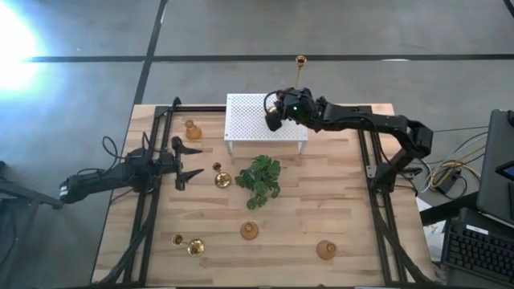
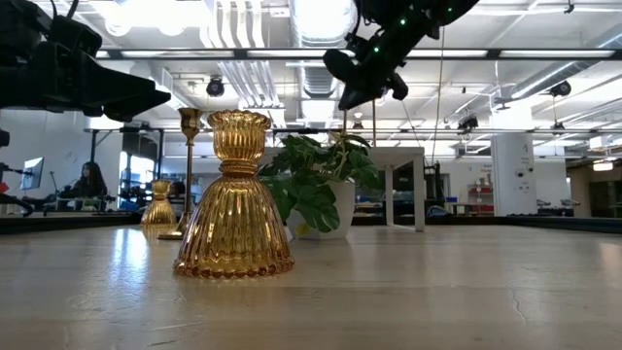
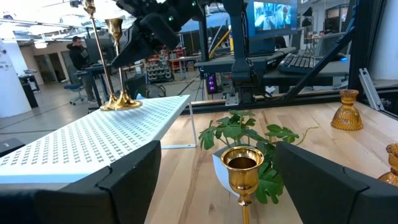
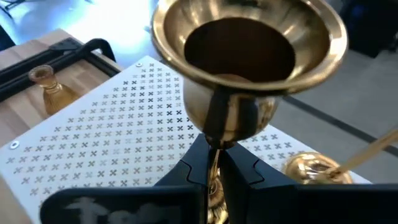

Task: Pick & Place candle stick holders
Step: Put the small gold candle holder on the shelf

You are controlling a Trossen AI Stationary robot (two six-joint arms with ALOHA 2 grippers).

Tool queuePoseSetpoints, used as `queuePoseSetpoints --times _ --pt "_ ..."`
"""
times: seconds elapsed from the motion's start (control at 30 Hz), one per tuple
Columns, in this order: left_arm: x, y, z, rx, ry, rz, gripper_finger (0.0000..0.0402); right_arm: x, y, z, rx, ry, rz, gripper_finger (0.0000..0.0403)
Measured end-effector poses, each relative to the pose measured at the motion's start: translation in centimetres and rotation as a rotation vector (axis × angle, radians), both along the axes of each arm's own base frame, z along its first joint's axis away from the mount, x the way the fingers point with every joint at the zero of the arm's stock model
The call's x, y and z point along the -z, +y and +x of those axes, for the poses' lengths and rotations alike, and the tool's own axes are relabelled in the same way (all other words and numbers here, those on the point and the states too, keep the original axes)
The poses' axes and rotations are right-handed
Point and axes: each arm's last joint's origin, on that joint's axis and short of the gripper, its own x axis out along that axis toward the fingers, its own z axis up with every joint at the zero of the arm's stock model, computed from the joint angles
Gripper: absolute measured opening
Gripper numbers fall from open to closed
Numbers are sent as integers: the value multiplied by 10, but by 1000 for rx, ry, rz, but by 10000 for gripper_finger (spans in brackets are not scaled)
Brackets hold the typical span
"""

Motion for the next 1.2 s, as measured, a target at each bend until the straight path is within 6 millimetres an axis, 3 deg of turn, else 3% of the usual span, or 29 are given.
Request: queuePoseSetpoints --times 0.3,0.83,1.2 --pt "0 0 0 0 1 0 319 -4 -8 15 70 -25 -17 13" --pt "0 0 0 0 3 0 319 -2 -23 9 181 20 -14 13" --pt "0 0 0 0 3 0 319 -3 -30 8 98 4 16 13"
